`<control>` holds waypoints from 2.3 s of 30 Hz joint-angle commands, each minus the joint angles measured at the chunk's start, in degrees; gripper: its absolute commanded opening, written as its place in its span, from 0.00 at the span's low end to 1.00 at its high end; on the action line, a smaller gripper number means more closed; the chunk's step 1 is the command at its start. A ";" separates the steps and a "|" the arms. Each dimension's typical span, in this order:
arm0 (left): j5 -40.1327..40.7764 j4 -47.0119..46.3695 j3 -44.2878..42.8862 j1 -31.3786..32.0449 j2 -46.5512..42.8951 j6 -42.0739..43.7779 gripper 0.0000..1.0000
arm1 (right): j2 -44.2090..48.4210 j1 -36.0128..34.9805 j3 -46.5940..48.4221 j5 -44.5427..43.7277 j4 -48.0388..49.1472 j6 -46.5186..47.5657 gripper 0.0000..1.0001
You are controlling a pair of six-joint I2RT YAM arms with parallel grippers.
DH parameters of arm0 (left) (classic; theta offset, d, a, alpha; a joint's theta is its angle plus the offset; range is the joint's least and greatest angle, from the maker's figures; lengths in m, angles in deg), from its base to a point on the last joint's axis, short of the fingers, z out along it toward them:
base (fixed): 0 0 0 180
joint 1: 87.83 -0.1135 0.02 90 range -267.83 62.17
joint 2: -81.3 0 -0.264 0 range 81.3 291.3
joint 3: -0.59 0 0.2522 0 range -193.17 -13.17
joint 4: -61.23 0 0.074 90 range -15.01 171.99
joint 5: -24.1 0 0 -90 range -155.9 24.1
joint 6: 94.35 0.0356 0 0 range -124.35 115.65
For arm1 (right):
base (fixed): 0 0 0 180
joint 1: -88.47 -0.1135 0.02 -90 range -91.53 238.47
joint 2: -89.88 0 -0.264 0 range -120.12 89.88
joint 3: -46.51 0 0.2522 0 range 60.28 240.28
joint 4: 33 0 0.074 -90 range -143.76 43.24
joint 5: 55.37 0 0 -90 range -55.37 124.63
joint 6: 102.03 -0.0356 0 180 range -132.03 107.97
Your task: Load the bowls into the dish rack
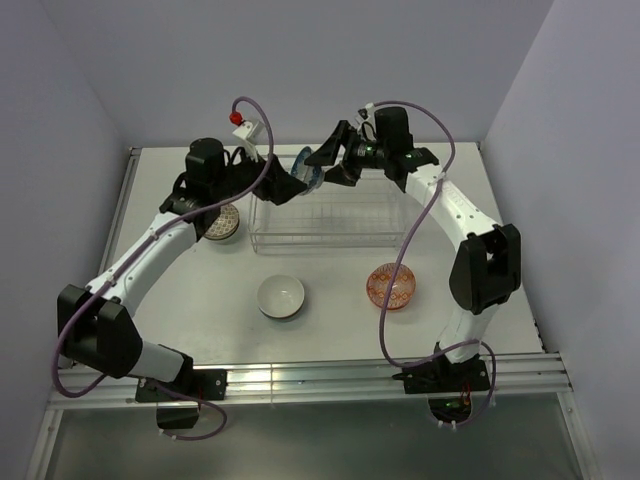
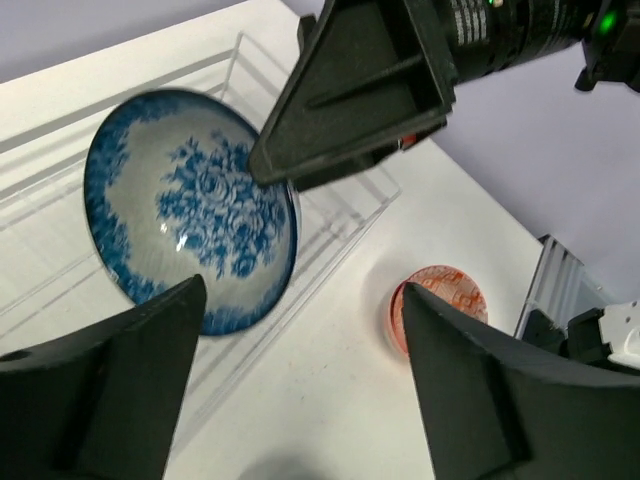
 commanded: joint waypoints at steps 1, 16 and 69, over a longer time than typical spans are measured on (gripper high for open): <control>-2.83 0.88 0.25 -2.14 -5.00 -1.56 0.88 | -1.37 0.04 6.44 -2.97 1.82 2.48 0.00; -4.85 13.81 -1.43 -26.04 -11.77 -5.69 0.99 | -11.92 -7.78 21.21 -20.29 -8.12 15.58 0.00; -12.59 6.42 9.04 -38.71 -15.38 -8.24 0.99 | -26.43 -19.12 28.60 -39.19 -9.44 27.72 0.00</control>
